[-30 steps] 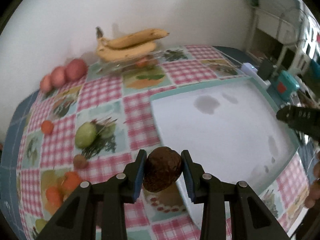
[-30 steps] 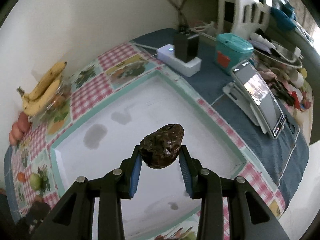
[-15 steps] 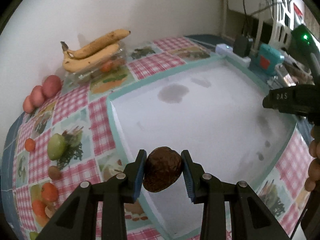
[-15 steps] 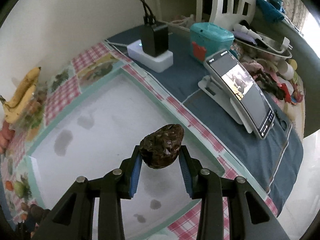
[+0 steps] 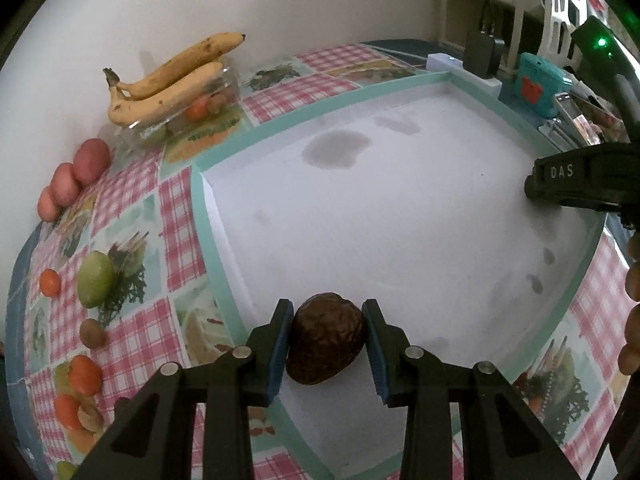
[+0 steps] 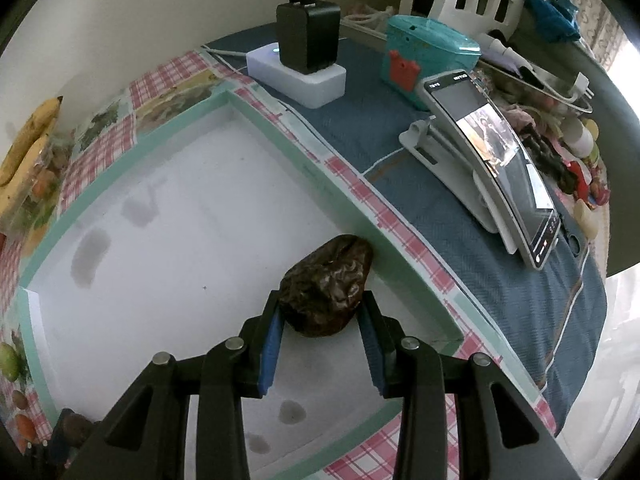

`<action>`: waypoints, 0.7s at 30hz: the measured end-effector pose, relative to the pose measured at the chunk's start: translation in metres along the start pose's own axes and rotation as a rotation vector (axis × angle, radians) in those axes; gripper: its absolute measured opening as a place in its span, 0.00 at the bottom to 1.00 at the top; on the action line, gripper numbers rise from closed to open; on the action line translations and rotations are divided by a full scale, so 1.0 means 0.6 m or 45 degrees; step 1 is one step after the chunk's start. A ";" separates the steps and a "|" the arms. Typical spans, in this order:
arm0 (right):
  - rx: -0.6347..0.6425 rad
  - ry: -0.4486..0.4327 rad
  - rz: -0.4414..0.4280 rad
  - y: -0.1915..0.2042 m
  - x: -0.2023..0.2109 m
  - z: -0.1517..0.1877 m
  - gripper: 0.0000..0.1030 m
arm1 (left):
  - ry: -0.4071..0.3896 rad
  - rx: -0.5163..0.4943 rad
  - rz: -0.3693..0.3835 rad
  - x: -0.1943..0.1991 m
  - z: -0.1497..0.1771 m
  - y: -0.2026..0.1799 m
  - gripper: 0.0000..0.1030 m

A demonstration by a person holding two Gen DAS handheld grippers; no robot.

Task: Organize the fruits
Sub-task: 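Carry both avocados over the white tray and open both tools to drop them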

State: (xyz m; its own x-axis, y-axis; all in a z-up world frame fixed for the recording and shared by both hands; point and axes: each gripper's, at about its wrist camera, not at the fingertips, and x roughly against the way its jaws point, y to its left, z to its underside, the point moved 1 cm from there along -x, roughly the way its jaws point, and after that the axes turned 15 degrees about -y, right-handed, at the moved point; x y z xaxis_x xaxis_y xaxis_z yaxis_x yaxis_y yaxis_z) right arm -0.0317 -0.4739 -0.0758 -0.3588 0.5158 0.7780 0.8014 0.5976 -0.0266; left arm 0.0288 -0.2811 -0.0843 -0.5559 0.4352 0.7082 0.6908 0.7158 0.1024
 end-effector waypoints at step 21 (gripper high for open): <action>-0.048 -0.177 -0.002 -0.012 0.074 -0.038 0.55 | -0.096 0.067 -0.008 0.077 -0.055 0.034 0.91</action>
State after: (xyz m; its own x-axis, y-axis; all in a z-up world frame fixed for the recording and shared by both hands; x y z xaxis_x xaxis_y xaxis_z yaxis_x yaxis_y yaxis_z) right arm -0.0428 -0.4693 -0.0266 -0.4208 0.5965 0.6835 0.8172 0.5764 0.0001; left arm 0.0325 -0.2641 -0.0263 -0.5946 0.4690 0.6531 0.6632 0.7453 0.0686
